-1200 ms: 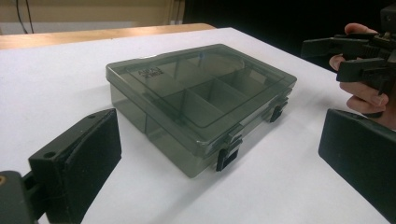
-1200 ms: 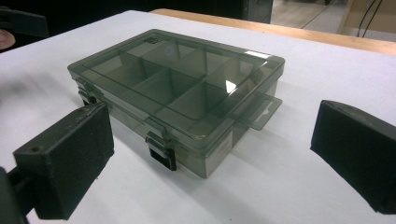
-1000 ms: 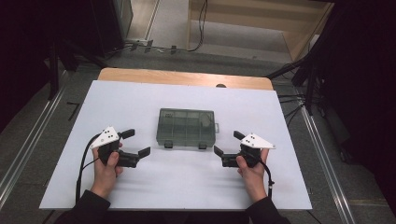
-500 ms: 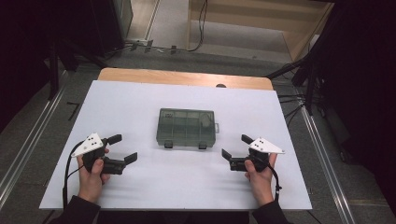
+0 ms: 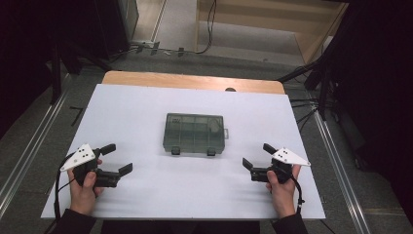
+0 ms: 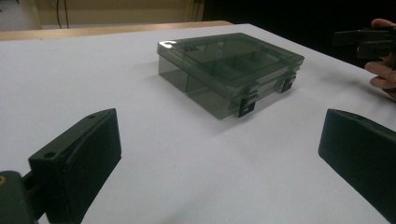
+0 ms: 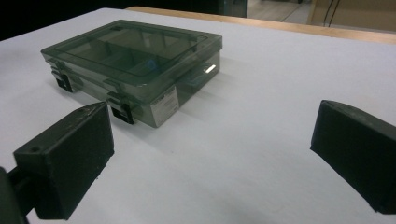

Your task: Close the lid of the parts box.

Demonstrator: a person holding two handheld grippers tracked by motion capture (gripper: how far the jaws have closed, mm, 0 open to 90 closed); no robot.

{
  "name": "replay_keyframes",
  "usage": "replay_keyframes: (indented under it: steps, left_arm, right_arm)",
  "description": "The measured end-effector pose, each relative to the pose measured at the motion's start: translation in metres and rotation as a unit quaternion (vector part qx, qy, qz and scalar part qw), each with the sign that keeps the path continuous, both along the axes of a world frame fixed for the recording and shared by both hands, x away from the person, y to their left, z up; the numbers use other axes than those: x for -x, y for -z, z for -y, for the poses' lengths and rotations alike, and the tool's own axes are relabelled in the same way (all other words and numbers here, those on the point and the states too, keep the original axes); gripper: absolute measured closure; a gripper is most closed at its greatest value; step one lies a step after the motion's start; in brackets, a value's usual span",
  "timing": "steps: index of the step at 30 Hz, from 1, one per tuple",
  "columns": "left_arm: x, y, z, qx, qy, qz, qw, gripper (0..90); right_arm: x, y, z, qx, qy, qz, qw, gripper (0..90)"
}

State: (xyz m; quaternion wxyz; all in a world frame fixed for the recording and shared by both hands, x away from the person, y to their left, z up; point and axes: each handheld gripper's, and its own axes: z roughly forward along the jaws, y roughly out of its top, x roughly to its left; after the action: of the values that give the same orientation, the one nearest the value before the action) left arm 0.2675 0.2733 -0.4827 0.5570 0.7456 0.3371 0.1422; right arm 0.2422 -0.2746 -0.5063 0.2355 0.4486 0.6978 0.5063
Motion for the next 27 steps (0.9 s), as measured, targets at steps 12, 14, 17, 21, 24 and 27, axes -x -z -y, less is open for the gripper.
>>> replay_keyframes:
  steps: [12, 14, 17, 21, 24, 27]
  left_arm:
    - [0.008, 0.0, -0.033, -0.005, -0.031, -0.002, 0.9995, 0.0]
    - [0.009, 0.0, -0.037, -0.009, -0.033, 0.0, 0.9994, 0.0]
    - [0.011, 0.0, -0.042, -0.012, -0.038, -0.001, 0.9992, 0.0]
    - [0.013, 0.001, -0.047, -0.016, -0.042, 0.0, 0.999, 0.0]
    - [0.014, 0.002, -0.051, -0.015, -0.045, -0.002, 0.9989, 0.0]
    - [0.013, 0.002, -0.054, -0.015, -0.05, -0.003, 0.9986, 0.0]
  right_arm:
    - [0.011, 0.002, 0.023, -0.001, 0.022, -0.001, 0.9997, 0.0]
    - [0.012, 0.003, 0.026, -0.002, 0.025, -0.003, 0.9997, 0.0]
    - [0.015, 0.005, 0.031, -0.001, 0.028, -0.007, 0.9996, 0.0]
    - [0.017, 0.005, 0.037, 0.003, 0.033, -0.004, 0.9994, 0.0]
    - [0.019, 0.006, 0.045, -0.001, 0.039, -0.002, 0.9992, 0.0]
    - [0.021, 0.006, 0.052, -0.005, 0.049, -0.005, 0.9988, 0.0]
